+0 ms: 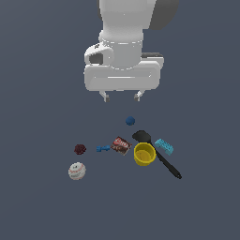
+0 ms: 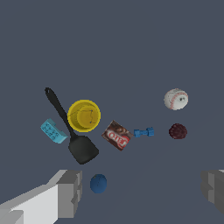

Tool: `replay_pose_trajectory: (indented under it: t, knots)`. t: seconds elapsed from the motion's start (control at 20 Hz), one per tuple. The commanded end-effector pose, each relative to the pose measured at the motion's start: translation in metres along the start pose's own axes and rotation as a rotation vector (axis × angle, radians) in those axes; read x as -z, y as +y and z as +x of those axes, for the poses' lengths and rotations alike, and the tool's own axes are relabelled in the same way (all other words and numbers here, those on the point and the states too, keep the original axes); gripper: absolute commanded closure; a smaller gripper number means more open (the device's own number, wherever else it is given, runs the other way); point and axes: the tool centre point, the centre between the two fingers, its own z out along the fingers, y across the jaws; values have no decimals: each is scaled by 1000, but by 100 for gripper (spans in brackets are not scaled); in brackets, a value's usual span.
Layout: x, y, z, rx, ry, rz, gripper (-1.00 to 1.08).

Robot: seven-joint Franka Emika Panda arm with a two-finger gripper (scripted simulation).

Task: Pick up a designated object from a clutter of objects.

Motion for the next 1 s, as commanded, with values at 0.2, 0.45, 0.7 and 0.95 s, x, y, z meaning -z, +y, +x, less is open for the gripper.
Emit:
replay_pose_trajectory:
  t: [0.2, 0.45, 0.7, 0.95]
  knots:
    - [4, 8, -1, -8, 2, -10, -92]
    - [12, 25, -2, -27, 7, -31, -92]
    - [11, 25, -2, -25, 7, -31, -92]
    - [3, 25, 0, 1, 3, -31, -92]
